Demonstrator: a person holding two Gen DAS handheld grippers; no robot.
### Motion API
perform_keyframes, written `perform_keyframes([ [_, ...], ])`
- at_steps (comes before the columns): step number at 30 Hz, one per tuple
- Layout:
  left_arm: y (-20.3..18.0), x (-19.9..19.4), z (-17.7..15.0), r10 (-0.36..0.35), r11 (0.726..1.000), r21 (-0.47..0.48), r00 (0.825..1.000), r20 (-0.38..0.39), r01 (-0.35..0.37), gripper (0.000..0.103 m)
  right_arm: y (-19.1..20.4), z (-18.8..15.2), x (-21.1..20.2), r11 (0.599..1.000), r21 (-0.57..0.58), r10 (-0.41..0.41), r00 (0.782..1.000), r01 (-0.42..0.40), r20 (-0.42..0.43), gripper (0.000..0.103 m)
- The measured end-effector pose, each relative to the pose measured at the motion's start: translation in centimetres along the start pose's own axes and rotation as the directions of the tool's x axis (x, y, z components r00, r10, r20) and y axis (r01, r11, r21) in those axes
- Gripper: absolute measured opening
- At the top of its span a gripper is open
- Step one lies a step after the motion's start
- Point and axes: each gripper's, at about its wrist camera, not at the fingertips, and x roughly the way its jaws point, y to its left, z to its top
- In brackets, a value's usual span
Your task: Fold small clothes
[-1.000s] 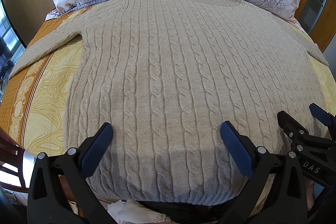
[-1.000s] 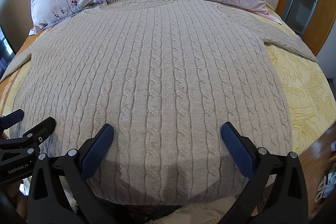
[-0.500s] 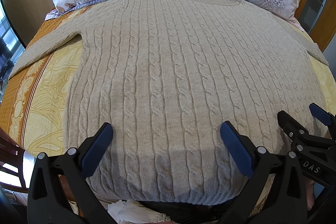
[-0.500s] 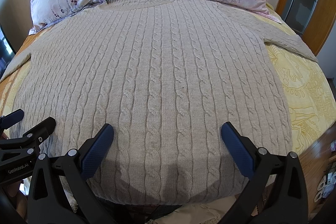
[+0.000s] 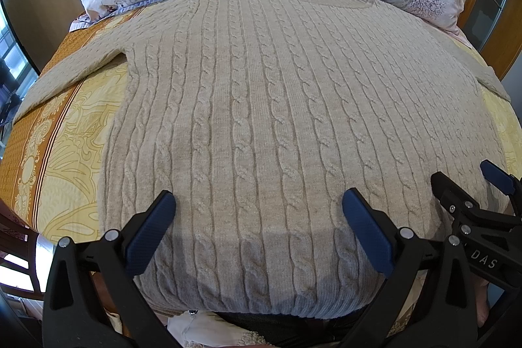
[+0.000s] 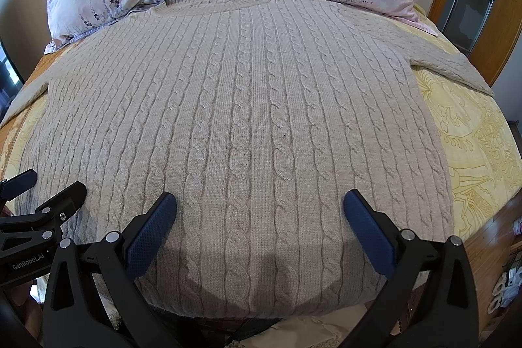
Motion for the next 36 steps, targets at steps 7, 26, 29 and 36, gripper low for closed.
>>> perform_keyframes([
  [7, 0.00, 0.00, 0.00, 0.000, 1.000, 0.000, 1.000, 0.000, 0.000, 0.101, -0.01, -0.03, 0.00, 1.000, 0.000, 0.000, 1.000, 0.000, -0.001, 0.102],
  [26, 0.00, 0.01, 0.00, 0.000, 1.000, 0.001, 1.000, -0.001, 0.000, 0.101, -0.06, -0.10, 0.16, 1.000, -0.006, 0.003, 1.000, -0.003, 0.002, 0.102],
  [29, 0.01, 0.01, 0.00, 0.000, 1.000, 0.001, 1.000, -0.001, 0.000, 0.101, -0.22, -0.36, 0.12, 1.000, -0.008, 0.005, 1.000, -0.005, 0.005, 0.102],
  [36, 0.01, 0.01, 0.00, 0.000, 1.000, 0.001, 1.000, -0.001, 0.000, 0.101, -0.25, -0.43, 0.10, 1.000, -0.026, 0.016, 1.000, -0.016, 0.016, 0.102],
])
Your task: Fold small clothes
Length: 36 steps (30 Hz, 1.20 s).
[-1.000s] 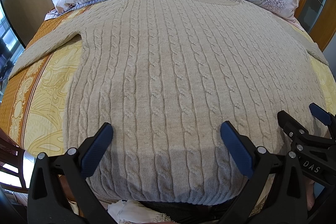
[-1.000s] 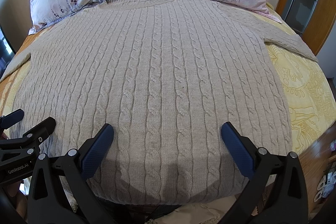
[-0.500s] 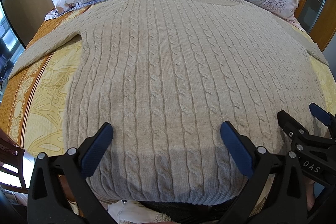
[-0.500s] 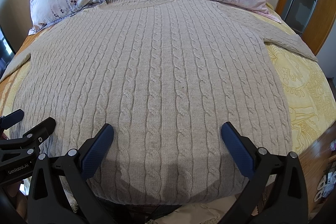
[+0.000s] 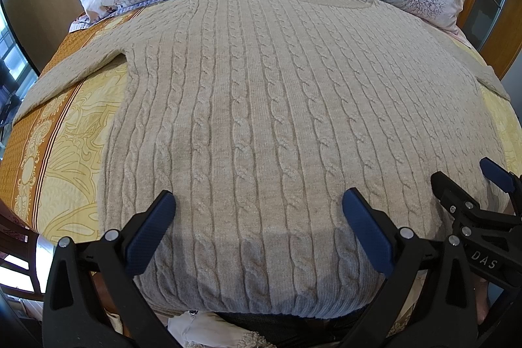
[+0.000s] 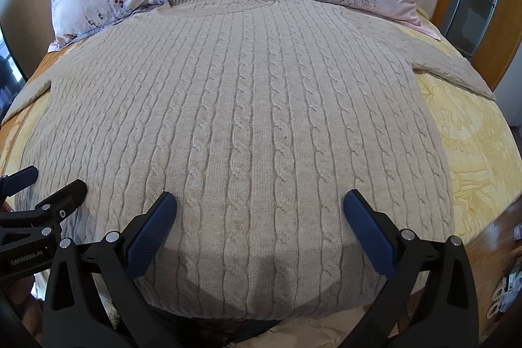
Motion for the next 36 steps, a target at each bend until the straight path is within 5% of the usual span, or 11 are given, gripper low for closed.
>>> perform_keyframes([
  [15, -0.1, 0.0, 0.1, 0.003, 1.000, 0.009, 1.000, 0.015, -0.003, 0.101, -1.2, 0.1, 0.6, 0.973, -0.185, 0.155, 0.984, -0.137, 0.087, 0.102],
  [18, -0.1, 0.2, 0.6, 0.004, 1.000, 0.022, 0.999, 0.039, -0.005, 0.101, -3.6, 1.6, 0.5, 0.985, -0.117, 0.137, 0.985, -0.125, 0.101, 0.102],
  [22, 0.1, 0.0, 1.8, -0.002, 0.999, 0.039, 0.997, 0.083, -0.001, 0.101, -11.1, 4.8, 0.3, 0.978, 0.147, 0.126, 0.979, -0.150, 0.157, 0.102],
  [25, 0.3, -0.3, 3.1, -0.030, 0.998, 0.053, 0.994, 0.108, 0.025, 0.101, -18.4, 6.6, 0.6, 0.897, 0.390, 0.139, 0.971, -0.208, 0.197, 0.091],
  [29, 0.8, -0.6, 5.1, -0.134, 0.991, 0.049, 0.980, 0.149, 0.128, 0.101, -27.4, 8.0, 2.4, 0.757, 0.627, 0.076, 0.978, -0.183, 0.193, 0.066],
  [33, 1.8, -0.5, 7.6, -0.312, 0.950, 0.028, 0.935, 0.170, 0.312, 0.101, -33.8, 8.6, 3.9, 0.620, 0.768, 0.011, 0.981, -0.158, 0.193, 0.055],
  [36, 1.8, -0.4, 9.3, -0.335, 0.942, 0.037, 0.923, 0.189, 0.334, 0.101, -37.2, 8.6, 4.8, 0.533, 0.834, -0.025, 0.983, -0.141, 0.182, 0.050],
])
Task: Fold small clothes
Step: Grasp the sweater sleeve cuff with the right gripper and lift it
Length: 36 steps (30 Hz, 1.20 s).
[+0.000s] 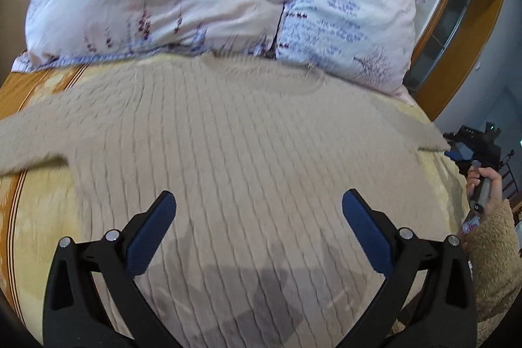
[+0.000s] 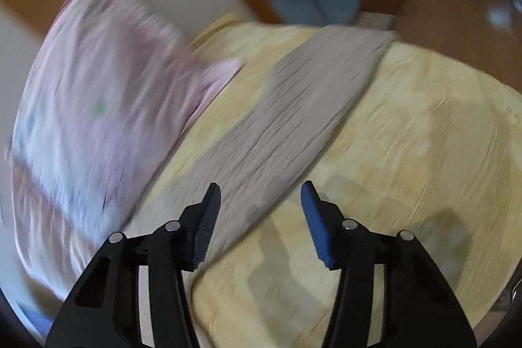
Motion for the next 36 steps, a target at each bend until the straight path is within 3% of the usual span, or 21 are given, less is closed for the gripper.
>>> perform_keyframes([
  [8, 1.2, 2.4, 2.4, -0.043, 0.998, -0.042, 0.999, -0.003, 0.043, 0.101, -2.6, 2.5, 1.6, 0.994, 0.105, -0.042, 0.999, 0.039, 0.021, 0.033],
  [16, 3.2, 4.3, 3.0, -0.075, 0.987, -0.145, 0.997, -0.019, 0.071, 0.101, -4.3, 3.7, 1.6, 0.988, 0.149, -0.047, 0.997, 0.037, 0.064, 0.026],
  [18, 3.5, 4.5, 3.1, -0.073, 0.986, -0.150, 0.997, -0.016, 0.070, 0.101, -4.7, 3.7, 1.6, 0.986, 0.159, -0.057, 0.995, 0.043, 0.081, 0.018],
  [20, 3.7, 4.7, 3.3, -0.066, 0.988, -0.145, 0.997, -0.032, 0.060, 0.101, -4.5, 3.8, 1.8, 0.988, 0.139, -0.082, 0.993, 0.069, 0.090, 0.011],
  [24, 4.4, 4.8, 3.7, -0.063, 0.988, -0.145, 0.997, -0.035, 0.057, 0.101, -2.5, 3.8, 1.2, 0.993, 0.037, -0.113, 0.985, 0.109, 0.132, 0.009],
  [29, 6.2, 4.6, 4.1, -0.119, 0.966, -0.234, 0.993, -0.014, 0.113, 0.101, 2.9, 3.0, -1.3, 0.987, -0.145, -0.033, 0.976, 0.066, 0.216, 0.009],
  [31, 6.7, 4.6, 4.2, -0.146, 0.954, -0.265, 0.989, -0.003, 0.140, 0.101, 6.6, 1.3, -2.4, 0.965, -0.262, 0.053, 0.975, 0.006, 0.217, 0.009],
  [33, 6.9, 4.7, 4.3, -0.174, 0.943, -0.286, 0.985, 0.005, 0.168, 0.101, 10.2, -1.0, -3.0, 0.929, -0.363, 0.141, 0.973, -0.067, 0.182, 0.009],
  [36, 6.7, 4.7, 4.2, -0.215, 0.929, -0.305, 0.977, 0.011, 0.208, 0.101, 15.2, -6.5, -3.0, 0.839, -0.500, 0.271, 0.962, -0.215, 0.042, 0.009],
])
